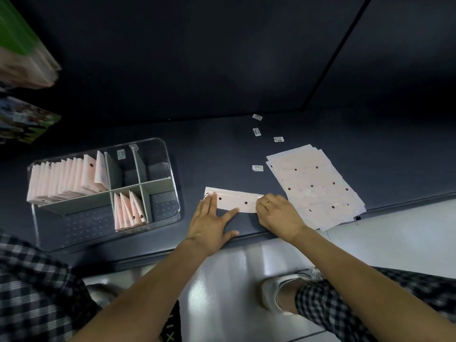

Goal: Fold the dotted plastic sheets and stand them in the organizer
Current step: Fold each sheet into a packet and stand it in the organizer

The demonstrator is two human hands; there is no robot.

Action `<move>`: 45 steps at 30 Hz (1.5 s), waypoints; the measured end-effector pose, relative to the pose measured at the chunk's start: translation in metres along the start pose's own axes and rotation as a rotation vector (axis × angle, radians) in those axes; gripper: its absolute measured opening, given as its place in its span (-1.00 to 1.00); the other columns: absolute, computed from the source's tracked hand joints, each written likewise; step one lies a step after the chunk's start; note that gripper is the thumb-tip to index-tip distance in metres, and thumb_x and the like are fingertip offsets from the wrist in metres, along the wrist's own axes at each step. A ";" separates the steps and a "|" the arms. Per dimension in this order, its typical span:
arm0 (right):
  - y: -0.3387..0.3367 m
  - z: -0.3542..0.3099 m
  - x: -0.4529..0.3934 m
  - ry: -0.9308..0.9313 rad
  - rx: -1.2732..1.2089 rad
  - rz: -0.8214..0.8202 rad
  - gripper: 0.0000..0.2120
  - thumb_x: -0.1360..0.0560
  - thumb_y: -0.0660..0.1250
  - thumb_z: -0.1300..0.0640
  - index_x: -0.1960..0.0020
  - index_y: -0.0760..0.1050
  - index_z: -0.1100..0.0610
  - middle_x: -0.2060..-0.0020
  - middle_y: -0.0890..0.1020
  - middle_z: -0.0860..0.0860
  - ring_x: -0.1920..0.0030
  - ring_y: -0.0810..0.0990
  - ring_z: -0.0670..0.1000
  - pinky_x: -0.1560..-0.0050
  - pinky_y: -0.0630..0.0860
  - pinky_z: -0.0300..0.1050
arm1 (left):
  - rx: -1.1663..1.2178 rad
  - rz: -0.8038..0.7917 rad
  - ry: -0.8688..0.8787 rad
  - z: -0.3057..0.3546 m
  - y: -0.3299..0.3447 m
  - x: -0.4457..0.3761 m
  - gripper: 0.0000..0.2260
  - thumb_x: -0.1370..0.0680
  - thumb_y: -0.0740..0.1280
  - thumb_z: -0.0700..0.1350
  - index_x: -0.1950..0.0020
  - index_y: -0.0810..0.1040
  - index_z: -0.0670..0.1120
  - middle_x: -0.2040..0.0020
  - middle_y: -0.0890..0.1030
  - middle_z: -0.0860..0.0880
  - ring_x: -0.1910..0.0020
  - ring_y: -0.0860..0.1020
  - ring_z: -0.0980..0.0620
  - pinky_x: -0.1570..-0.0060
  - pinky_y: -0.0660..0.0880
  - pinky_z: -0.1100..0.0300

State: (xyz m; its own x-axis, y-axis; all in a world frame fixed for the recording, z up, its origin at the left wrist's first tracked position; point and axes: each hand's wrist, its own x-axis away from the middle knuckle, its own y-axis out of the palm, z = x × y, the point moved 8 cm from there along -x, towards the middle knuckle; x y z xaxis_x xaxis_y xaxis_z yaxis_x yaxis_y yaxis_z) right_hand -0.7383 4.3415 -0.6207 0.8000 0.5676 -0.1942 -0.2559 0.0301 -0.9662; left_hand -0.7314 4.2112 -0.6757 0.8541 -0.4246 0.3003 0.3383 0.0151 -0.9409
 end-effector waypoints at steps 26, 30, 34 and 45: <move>0.039 0.001 0.028 0.941 -1.057 -0.305 -0.87 -0.49 0.37 0.14 0.12 0.60 0.21 0.15 0.67 0.07 0.09 0.57 -0.04 0.10 0.39 -0.25 | 0.521 0.264 -0.371 -0.023 0.001 0.009 -0.84 -0.53 0.32 0.10 0.01 0.65 0.08 -0.10 0.44 0.04 -0.12 0.31 -0.02 0.09 0.05 0.19; 0.051 0.006 0.028 1.082 -1.030 -0.442 -0.89 -0.47 0.39 0.13 0.07 0.58 0.16 0.13 0.61 0.02 0.07 0.55 -0.02 0.09 0.35 -0.30 | 0.522 0.243 -0.387 -0.021 0.000 0.003 -0.80 -0.55 0.29 0.11 -0.02 0.62 0.06 -0.10 0.45 0.03 -0.14 0.32 -0.03 0.05 0.09 0.18; 0.058 0.009 0.029 1.150 -1.043 -0.510 -0.80 -0.46 0.39 0.15 0.30 0.44 0.05 0.18 0.56 0.01 0.11 0.50 -0.01 0.08 0.35 -0.25 | 0.483 0.366 -0.303 -0.011 -0.016 0.011 -0.74 -0.53 0.33 0.06 -0.16 0.51 -0.01 -0.14 0.46 -0.04 -0.14 0.37 -0.08 -0.04 0.22 0.12; 0.060 0.007 0.028 1.218 -1.120 -0.550 -0.78 -0.45 0.37 0.21 0.33 0.42 0.10 0.25 0.56 0.07 0.15 0.51 0.03 0.07 0.42 -0.17 | 0.044 0.073 0.169 0.038 0.022 0.022 -0.34 -0.61 -0.03 0.22 -0.49 -0.34 -0.05 -0.54 -0.28 -0.07 -0.42 -0.40 0.04 -0.38 -0.44 0.12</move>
State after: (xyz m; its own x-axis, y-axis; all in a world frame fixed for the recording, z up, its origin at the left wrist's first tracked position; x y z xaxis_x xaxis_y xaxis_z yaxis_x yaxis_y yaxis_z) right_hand -0.7348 4.3650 -0.6833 0.7078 -0.2191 0.6716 0.2089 -0.8432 -0.4953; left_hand -0.6902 4.2366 -0.6842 0.8001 -0.5665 0.1973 0.2975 0.0892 -0.9505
